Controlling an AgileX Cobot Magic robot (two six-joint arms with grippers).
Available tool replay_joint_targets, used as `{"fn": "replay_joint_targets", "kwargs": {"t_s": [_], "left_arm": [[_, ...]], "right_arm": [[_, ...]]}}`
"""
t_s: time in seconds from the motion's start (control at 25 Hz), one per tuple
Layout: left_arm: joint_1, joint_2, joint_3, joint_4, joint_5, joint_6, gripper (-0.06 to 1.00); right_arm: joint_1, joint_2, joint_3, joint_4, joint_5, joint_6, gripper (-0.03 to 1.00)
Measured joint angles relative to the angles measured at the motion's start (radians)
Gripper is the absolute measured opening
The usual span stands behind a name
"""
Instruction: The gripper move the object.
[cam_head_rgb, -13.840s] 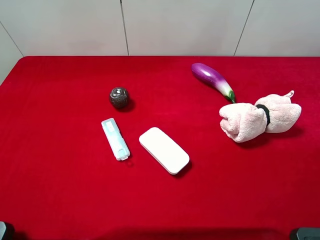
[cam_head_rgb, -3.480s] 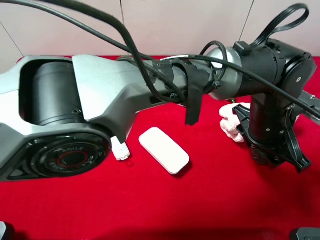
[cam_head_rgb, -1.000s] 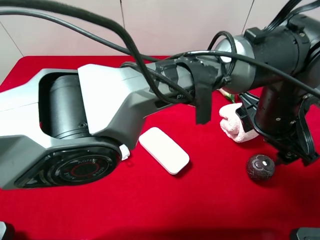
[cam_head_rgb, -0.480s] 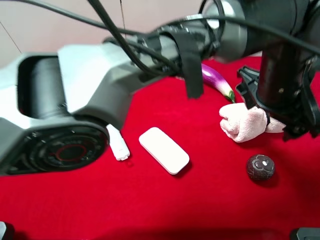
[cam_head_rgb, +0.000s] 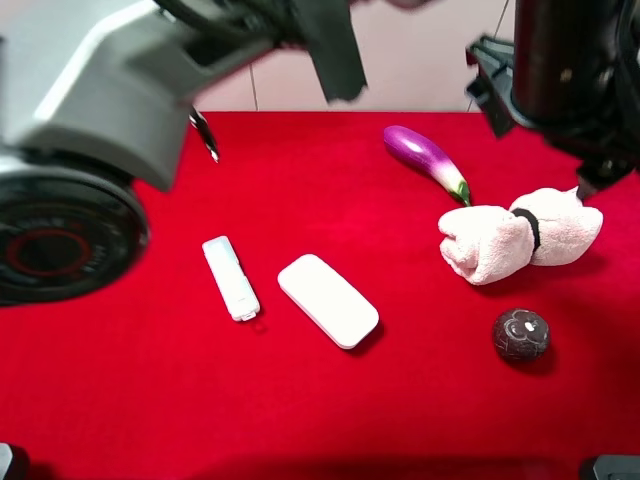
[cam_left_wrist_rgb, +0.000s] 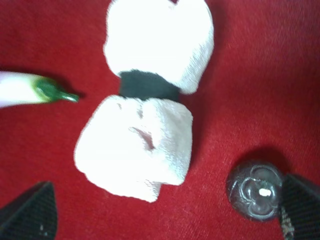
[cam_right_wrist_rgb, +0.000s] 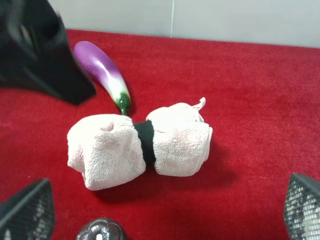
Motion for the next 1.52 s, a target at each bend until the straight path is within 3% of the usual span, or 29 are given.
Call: {"fn": "replay_joint_targets", "kwargs": {"t_s": [0.2, 0.8, 1.52], "left_arm": [[0.025, -0.075, 0.082, 0.014, 0.0, 0.0, 0.88], [0.093, -0.45, 0.553, 0.033, -0.001, -0.003, 0.88], [0.106, -0.935, 1.048, 0.036, -0.002, -0.048, 0.93]], "right_arm": [[0.0, 0.0, 0.0, 0.0, 0.0, 0.0, 0.69], [0.0, 0.0, 0.0, 0.0, 0.0, 0.0, 0.69], [0.0, 0.0, 0.0, 0.0, 0.0, 0.0, 0.69]]}}
